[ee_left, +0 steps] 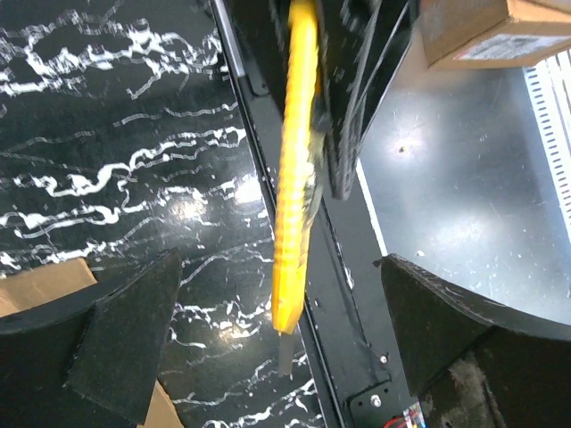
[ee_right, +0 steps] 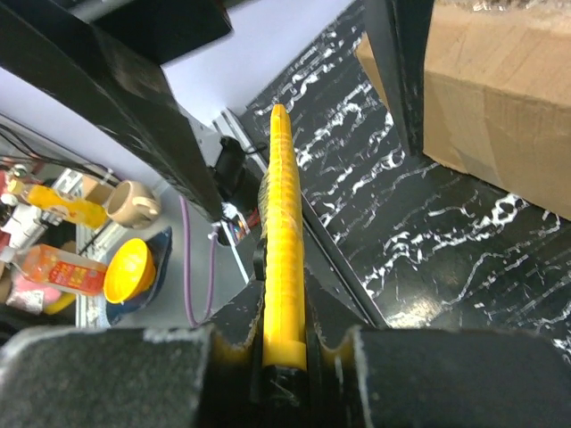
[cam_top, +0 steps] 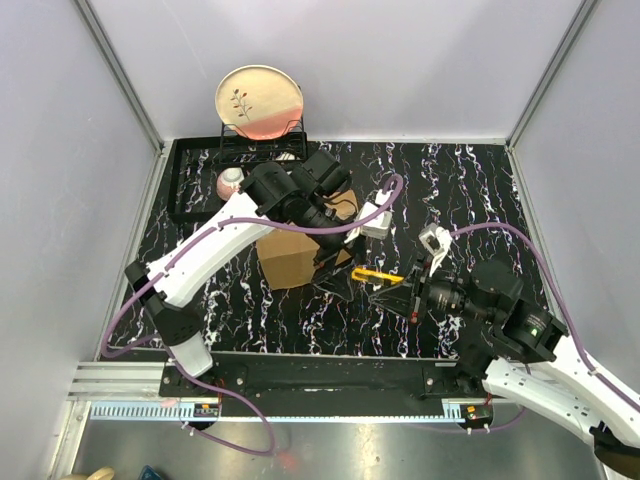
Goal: Unpack the express box
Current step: Cut the express box at the center of the board.
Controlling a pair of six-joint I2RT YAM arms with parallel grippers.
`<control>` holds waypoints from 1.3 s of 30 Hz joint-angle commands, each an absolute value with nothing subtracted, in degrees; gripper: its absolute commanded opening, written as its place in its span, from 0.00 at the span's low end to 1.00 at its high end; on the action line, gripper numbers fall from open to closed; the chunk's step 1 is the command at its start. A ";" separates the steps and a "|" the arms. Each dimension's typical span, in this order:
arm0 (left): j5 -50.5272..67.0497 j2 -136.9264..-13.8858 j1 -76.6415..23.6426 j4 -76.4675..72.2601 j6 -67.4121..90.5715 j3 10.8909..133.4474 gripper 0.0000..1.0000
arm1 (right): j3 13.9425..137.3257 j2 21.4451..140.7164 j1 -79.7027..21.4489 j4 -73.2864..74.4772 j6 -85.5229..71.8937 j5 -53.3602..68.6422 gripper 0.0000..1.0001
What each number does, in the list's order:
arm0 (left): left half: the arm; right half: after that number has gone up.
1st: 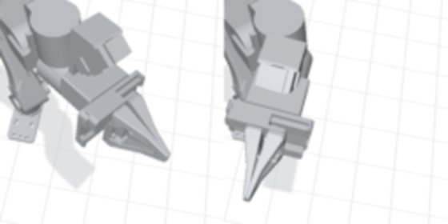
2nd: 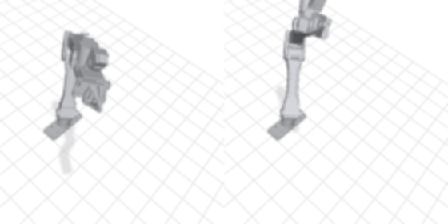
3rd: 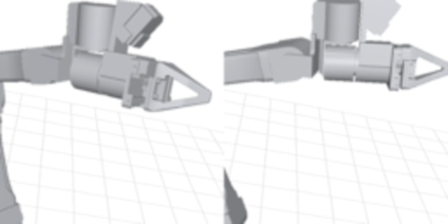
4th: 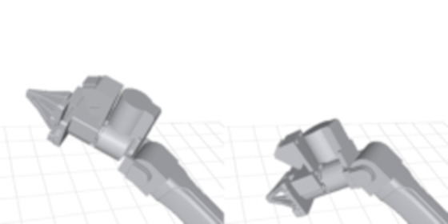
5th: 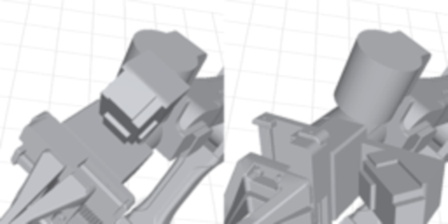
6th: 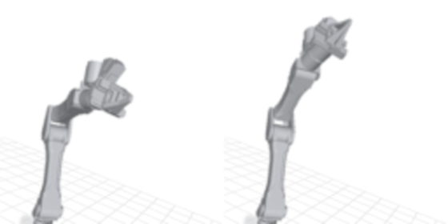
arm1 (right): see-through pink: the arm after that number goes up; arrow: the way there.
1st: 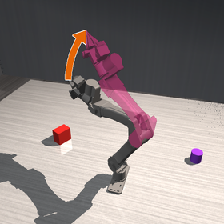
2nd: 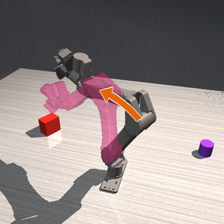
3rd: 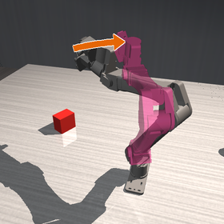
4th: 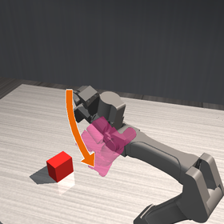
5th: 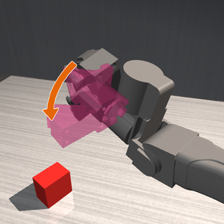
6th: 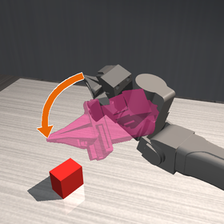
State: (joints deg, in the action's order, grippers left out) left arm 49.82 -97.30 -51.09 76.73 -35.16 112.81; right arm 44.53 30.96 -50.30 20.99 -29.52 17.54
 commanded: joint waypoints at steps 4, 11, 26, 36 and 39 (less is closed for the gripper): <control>55.63 -100.81 -51.94 84.63 -38.93 122.51 0.83 | 47.64 33.05 -50.54 25.40 -24.26 18.81 0.00; 51.69 -103.80 -54.84 88.51 -40.70 122.00 0.14 | 48.78 33.05 -50.63 24.26 -23.82 17.40 0.00; 47.03 -101.51 -55.02 88.51 -40.96 119.45 0.59 | 52.64 32.17 -50.63 28.74 -22.15 15.91 0.00; 45.53 -101.34 -55.02 88.51 -39.90 118.74 0.00 | 53.26 31.91 -50.63 31.38 -21.53 15.12 0.00; 46.93 -101.78 -54.93 88.24 -38.94 119.53 0.00 | 52.91 30.77 -50.63 29.81 -22.23 12.49 0.08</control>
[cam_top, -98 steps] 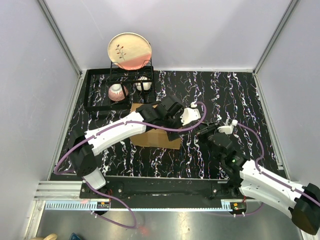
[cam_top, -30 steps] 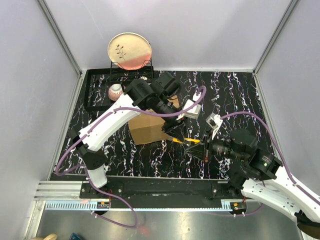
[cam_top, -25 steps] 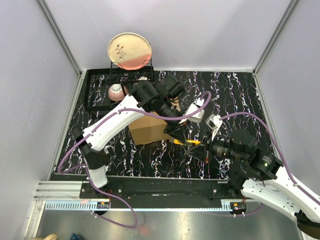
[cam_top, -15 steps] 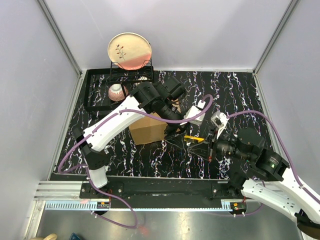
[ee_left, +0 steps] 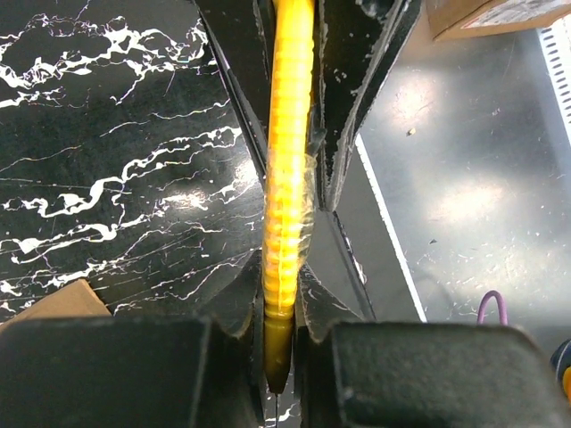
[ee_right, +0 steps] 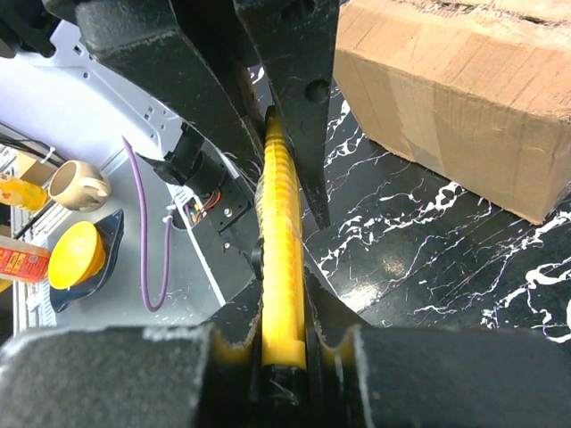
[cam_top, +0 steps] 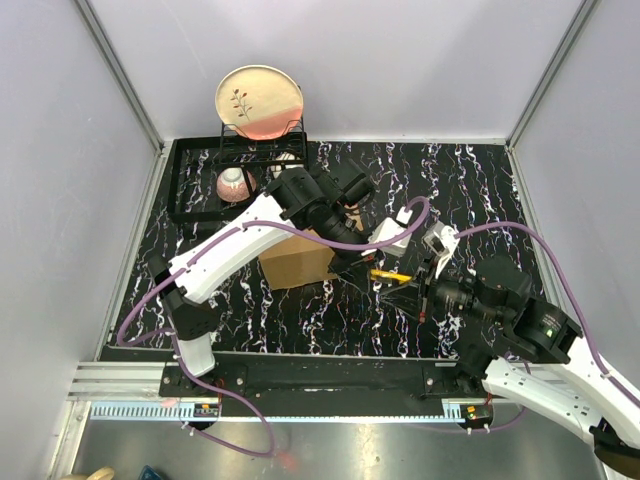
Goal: Unpack the express box
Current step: Cut the express box at the center of the board.
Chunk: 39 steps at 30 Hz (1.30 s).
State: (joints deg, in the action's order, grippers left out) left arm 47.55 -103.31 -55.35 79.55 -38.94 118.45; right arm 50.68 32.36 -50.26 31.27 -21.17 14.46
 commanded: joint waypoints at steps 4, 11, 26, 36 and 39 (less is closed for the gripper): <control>50.27 -100.46 -53.79 79.41 -29.49 118.93 0.00 | 48.88 25.85 -50.63 22.17 -26.09 7.48 0.56; 56.58 -99.58 -52.83 72.78 -19.87 118.30 0.00 | 39.38 18.98 -50.63 3.80 -30.06 3.16 0.71; 66.01 -97.91 -50.10 59.25 -7.74 113.21 0.00 | 33.39 23.64 -50.62 -18.89 -29.27 -3.78 0.59; 67.50 -98.09 -49.48 57.92 -6.50 113.12 0.00 | 34.80 27.41 -50.63 -20.48 -29.35 -1.32 0.38; 68.11 -97.74 -49.48 57.83 -6.50 112.33 0.00 | 34.72 28.65 -50.63 -21.79 -29.62 -1.05 0.25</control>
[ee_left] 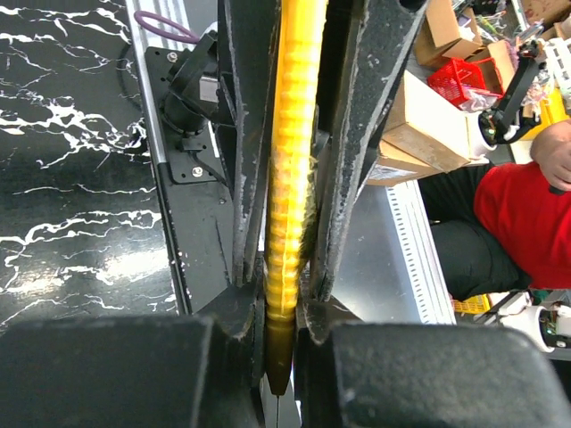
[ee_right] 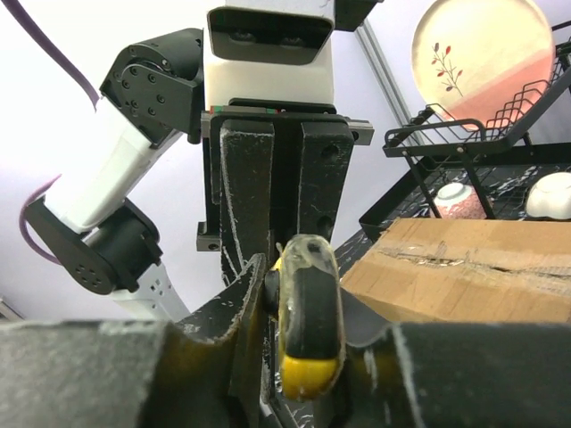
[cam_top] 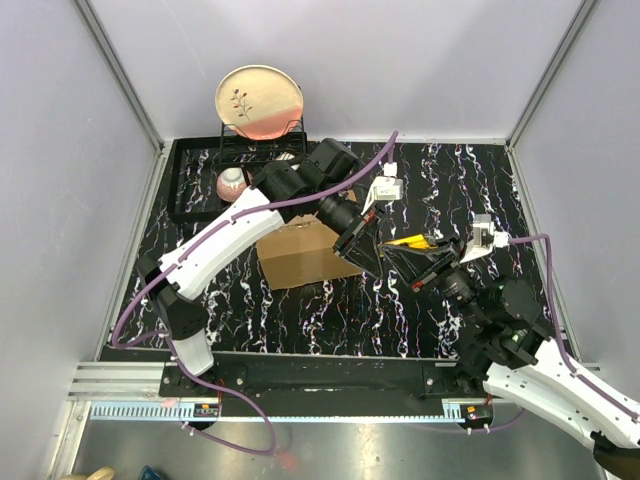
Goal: Unpack the express box
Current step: Cut the express box at the center of the board.
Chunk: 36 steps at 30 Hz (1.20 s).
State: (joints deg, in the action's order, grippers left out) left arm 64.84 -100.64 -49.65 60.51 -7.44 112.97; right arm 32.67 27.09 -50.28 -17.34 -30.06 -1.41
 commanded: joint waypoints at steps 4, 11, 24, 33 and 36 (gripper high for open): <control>68.73 -96.42 -49.57 58.09 -6.94 109.35 0.00 | 35.15 29.71 -50.54 -22.32 -29.53 -1.84 0.05; 56.10 -95.45 -48.17 61.43 -11.24 109.16 0.81 | 34.72 29.18 -50.63 -17.50 -28.83 -18.86 0.00; 23.57 -100.36 -36.75 45.62 -23.56 111.78 0.99 | 27.95 49.46 -23.65 -32.05 -47.98 -15.48 0.00; 22.05 -118.97 -33.49 41.21 -22.94 126.27 0.99 | 28.56 63.16 -23.38 -40.49 -48.07 -11.09 0.00; 21.97 -122.60 -32.35 43.94 -20.83 132.80 0.99 | 27.43 68.10 -23.38 -45.51 -49.48 -3.44 0.00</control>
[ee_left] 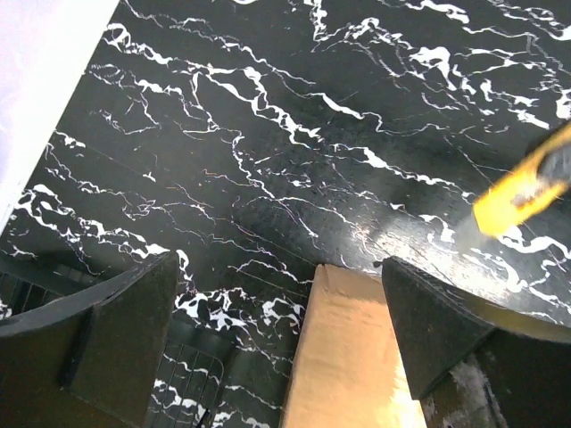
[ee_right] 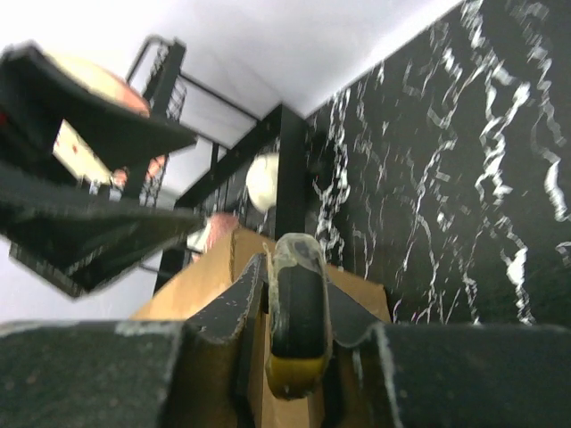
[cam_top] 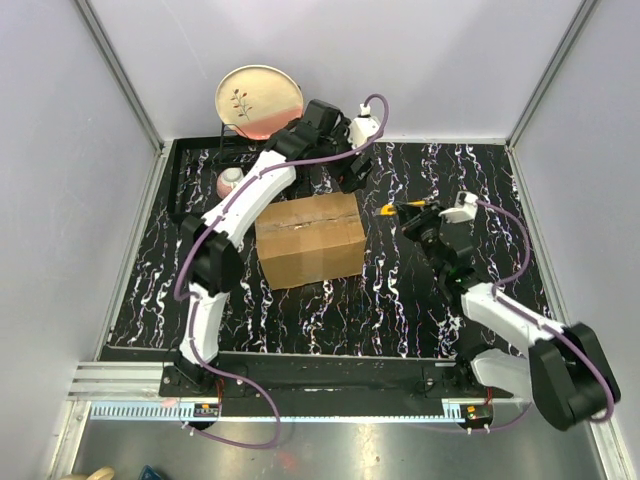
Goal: Unpack the express box
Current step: Cut the express box at the center of the board.
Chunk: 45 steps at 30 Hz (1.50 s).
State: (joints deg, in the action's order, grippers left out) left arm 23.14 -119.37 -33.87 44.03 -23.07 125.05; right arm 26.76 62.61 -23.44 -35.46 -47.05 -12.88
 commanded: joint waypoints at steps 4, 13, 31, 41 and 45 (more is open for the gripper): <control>18.47 -119.89 -31.91 39.57 -20.39 125.54 0.99 | 24.53 66.98 -23.47 -45.09 -48.87 -0.88 0.00; 5.02 -114.70 -32.43 31.82 -18.62 116.72 0.99 | 22.77 61.26 -24.69 -39.72 -47.20 2.46 0.00; 20.69 -110.75 -34.81 41.21 -19.77 111.98 0.99 | 16.79 41.78 -33.13 -23.75 -48.25 -1.04 0.00; 34.02 -110.48 -35.24 52.99 -27.33 117.95 0.99 | 14.33 35.95 -33.22 -20.21 -50.45 -8.68 0.00; 22.52 -112.49 -35.33 49.05 -24.70 118.47 0.99 | 17.48 39.18 -32.87 -23.10 -48.69 -13.44 0.00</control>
State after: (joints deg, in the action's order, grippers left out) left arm 28.77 -112.71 -35.11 51.16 -24.77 115.46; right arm 14.26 37.08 -32.84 -20.10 -49.71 -6.70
